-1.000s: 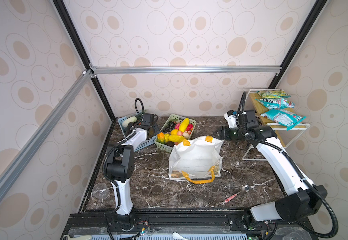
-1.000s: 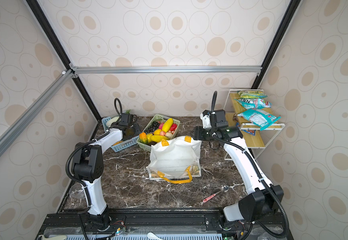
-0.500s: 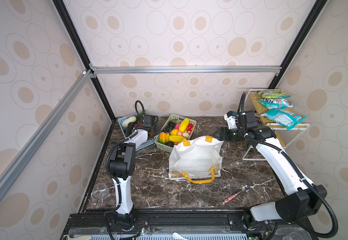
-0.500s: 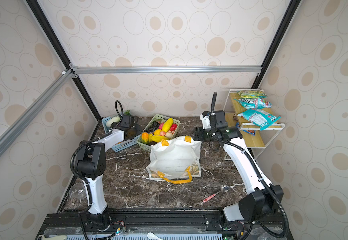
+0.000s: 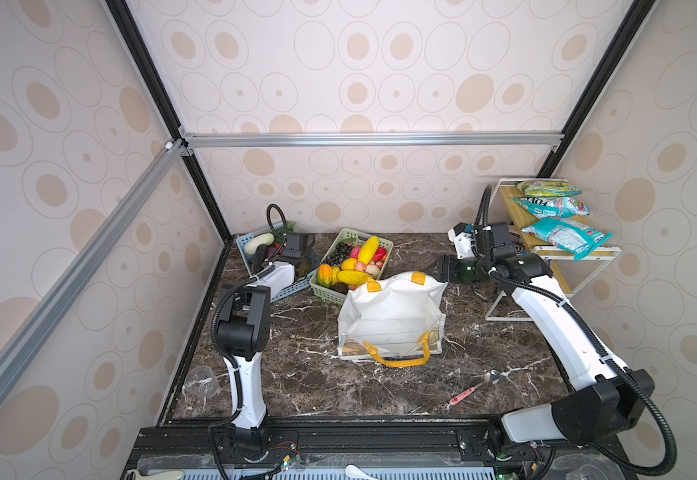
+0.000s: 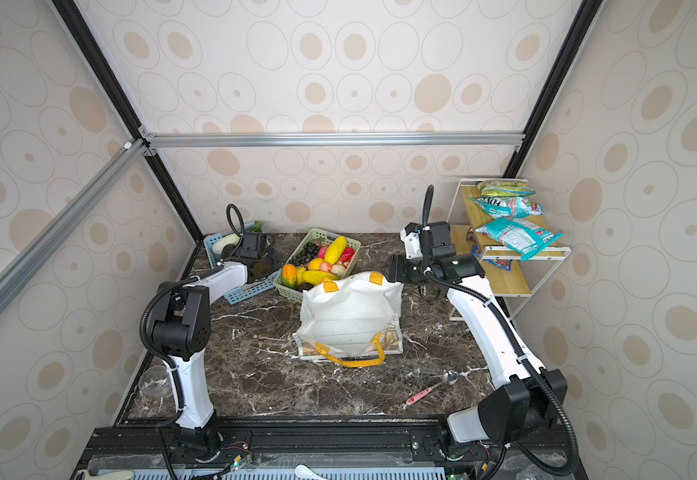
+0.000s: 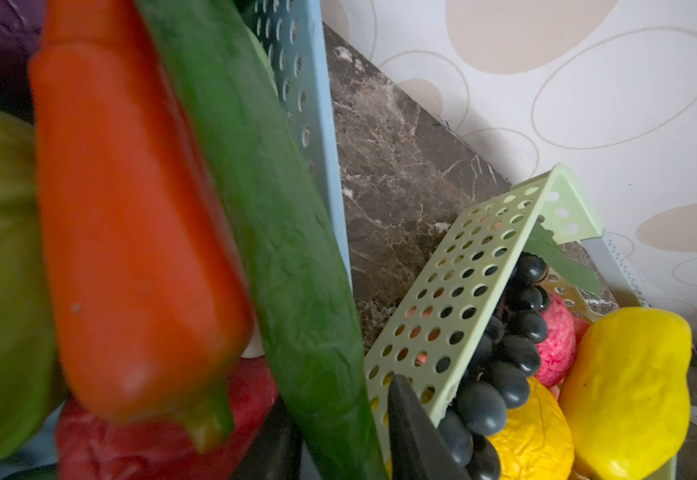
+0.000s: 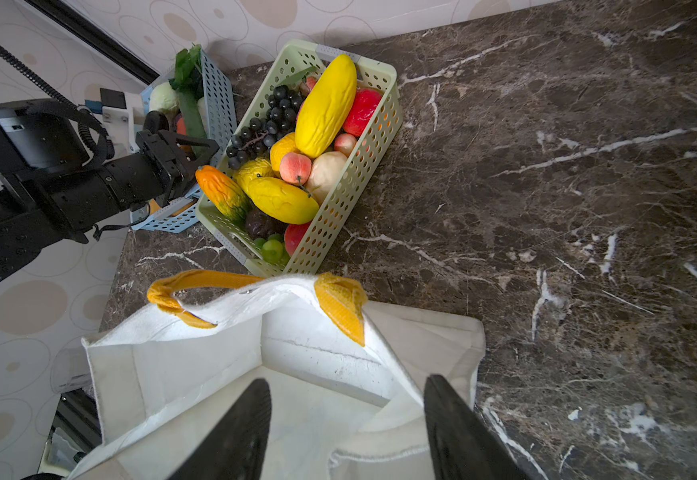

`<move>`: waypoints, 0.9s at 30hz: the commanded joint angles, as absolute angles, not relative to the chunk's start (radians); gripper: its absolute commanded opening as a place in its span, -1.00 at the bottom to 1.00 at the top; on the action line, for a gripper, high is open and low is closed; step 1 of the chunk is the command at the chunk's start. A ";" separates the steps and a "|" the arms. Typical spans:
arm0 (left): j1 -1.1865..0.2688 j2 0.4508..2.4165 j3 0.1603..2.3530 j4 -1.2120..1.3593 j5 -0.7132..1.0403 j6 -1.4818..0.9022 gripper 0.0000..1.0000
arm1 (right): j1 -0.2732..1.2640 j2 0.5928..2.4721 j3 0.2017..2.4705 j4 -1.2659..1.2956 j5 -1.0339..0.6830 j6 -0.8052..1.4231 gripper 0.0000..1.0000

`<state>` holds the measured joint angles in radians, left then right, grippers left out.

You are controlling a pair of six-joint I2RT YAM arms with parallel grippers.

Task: Place the food into the grocery bag and tie it

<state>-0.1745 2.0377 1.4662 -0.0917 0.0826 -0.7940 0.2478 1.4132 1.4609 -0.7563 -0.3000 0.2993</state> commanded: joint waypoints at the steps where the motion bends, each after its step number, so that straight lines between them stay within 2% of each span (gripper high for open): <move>1: -0.171 1.997 1.451 -0.110 0.073 -0.817 -0.36 | 0.256 1.382 1.446 -0.749 -0.309 0.305 0.23; 11: -0.172 1.968 1.455 -0.142 0.018 -0.817 -0.55 | 0.258 1.376 1.432 -0.738 -0.317 0.311 0.23; 27: -0.178 1.862 1.394 -0.174 -0.006 -0.796 -0.57 | 0.259 1.367 1.411 -0.723 -0.328 0.314 0.23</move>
<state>-0.1749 1.9160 1.4048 -0.1520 0.0166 -0.8078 0.2501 1.3945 1.4250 -0.7311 -0.3183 0.3080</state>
